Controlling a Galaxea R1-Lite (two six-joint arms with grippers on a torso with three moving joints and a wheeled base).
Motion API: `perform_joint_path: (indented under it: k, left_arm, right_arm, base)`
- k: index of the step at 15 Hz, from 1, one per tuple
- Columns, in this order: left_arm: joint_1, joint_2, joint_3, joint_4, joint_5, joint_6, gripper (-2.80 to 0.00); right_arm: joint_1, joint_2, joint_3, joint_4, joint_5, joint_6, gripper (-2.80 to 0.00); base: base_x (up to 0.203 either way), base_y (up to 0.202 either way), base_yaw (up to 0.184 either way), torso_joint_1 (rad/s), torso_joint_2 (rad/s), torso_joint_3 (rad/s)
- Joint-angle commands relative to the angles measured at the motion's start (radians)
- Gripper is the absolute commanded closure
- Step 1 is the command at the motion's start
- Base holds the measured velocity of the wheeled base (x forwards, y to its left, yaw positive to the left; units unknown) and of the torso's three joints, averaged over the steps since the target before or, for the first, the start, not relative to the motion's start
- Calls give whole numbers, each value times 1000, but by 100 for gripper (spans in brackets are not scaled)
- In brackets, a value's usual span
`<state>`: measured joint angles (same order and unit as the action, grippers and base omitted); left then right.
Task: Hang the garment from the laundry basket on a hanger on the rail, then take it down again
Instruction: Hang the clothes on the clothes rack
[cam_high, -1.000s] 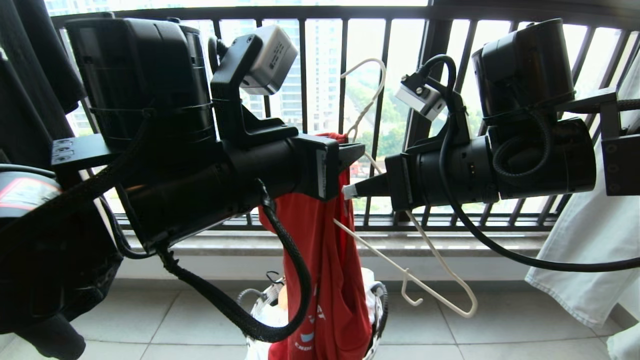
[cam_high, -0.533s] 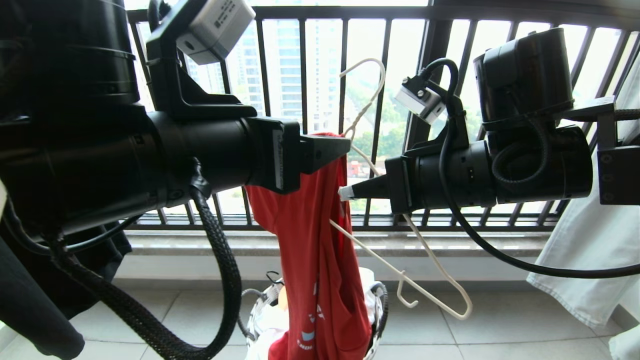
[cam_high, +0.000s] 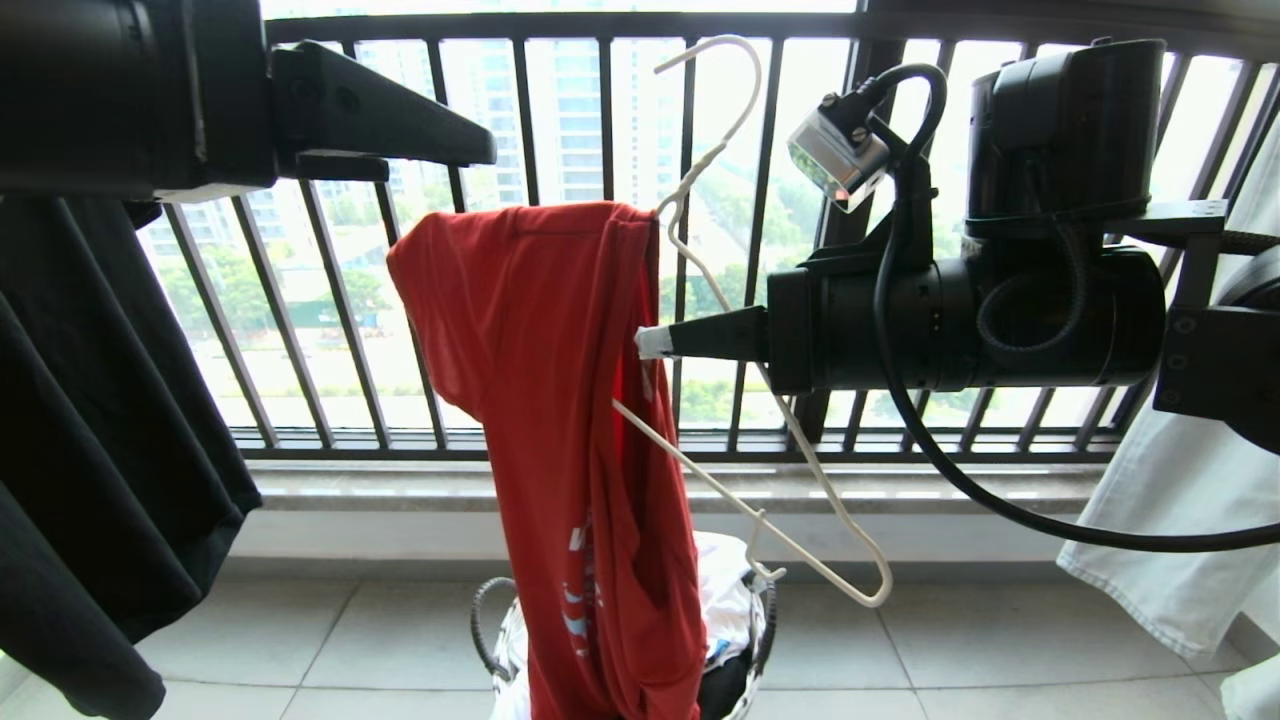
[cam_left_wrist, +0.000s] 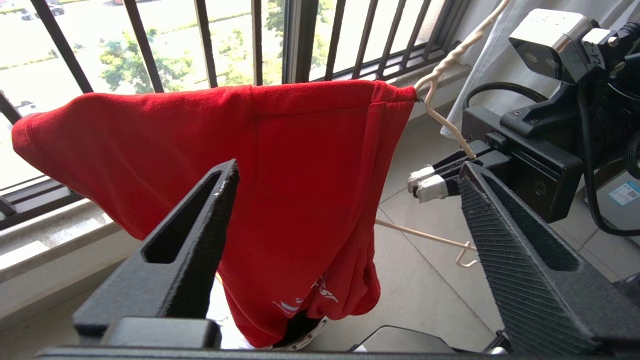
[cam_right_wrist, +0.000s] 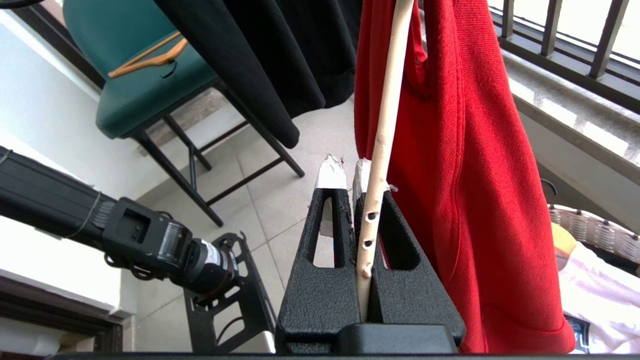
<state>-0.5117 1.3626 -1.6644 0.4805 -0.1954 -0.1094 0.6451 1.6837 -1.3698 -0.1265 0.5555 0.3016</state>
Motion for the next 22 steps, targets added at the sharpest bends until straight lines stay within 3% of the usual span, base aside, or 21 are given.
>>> perform_joint_path:
  k: [1, 5, 7, 11, 15, 22]
  left_arm:
    - [71, 58, -144, 200, -33, 42, 0]
    - [102, 116, -261, 378, -53, 226, 0]
    - [111, 140, -286, 424, -90, 350, 0]
    - [113, 131, -278, 474, -187, 479, 0]
    - [133, 102, -251, 549, -227, 538, 0]
    - [130, -45, -58, 549, -233, 542, 0]
  right_arm:
    - [-1, 19, -11, 5, 48, 1, 0]
    - [-7, 24, -23, 10, 90, -7, 0]
    - [-5, 27, -40, 39, 120, -9, 0]
    - [-5, 27, -40, 102, 151, -125, 0]
    - [-5, 74, -86, 136, 210, -256, 0]
    - [-4, 74, -49, 253, 239, -514, 0]
  base:
    - [0, 0, 0, 0, 0, 0]
    - [0, 0, 0, 0, 0, 0]
    - [0, 0, 0, 0, 0, 0]
    - [0, 0, 0, 0, 0, 0]
    - [0, 0, 0, 0, 0, 0]
    - [0, 0, 0, 0, 0, 0]
